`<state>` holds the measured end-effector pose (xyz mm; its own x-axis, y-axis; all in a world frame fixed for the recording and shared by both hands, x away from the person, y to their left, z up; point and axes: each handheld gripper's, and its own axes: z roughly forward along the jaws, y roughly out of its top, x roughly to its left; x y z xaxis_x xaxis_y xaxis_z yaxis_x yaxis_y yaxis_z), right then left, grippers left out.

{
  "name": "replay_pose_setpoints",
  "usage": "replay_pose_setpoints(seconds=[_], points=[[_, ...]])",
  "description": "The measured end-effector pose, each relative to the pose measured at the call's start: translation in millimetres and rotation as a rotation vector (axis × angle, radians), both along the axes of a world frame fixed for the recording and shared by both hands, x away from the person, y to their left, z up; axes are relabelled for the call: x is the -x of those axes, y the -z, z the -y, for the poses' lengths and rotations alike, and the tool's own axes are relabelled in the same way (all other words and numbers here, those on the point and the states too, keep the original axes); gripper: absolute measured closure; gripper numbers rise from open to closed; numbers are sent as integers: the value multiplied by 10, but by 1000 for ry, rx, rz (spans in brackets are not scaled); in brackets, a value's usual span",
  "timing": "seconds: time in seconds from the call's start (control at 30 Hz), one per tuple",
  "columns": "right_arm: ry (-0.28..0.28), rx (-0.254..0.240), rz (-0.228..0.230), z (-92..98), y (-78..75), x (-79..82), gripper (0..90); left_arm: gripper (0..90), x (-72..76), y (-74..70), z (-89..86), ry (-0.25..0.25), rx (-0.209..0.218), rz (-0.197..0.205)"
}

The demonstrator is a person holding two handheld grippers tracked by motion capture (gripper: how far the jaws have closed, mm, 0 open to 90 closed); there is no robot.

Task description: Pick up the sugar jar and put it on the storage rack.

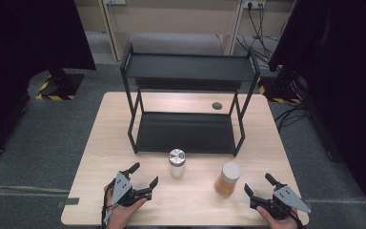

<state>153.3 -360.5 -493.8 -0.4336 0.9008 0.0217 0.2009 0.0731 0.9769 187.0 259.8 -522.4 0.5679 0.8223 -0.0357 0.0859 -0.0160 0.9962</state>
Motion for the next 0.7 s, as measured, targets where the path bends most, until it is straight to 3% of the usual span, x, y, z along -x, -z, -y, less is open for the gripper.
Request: replay_pose_setpoints(seconds=[0.27, 0.7], points=[[24, 22, 18, -65, 10, 37, 83, 132, -35, 1, -12, 21, 15, -7], [28, 27, 16, -77, 4, 37, 82, 133, -204, -112, 131, 110, 2, 42]])
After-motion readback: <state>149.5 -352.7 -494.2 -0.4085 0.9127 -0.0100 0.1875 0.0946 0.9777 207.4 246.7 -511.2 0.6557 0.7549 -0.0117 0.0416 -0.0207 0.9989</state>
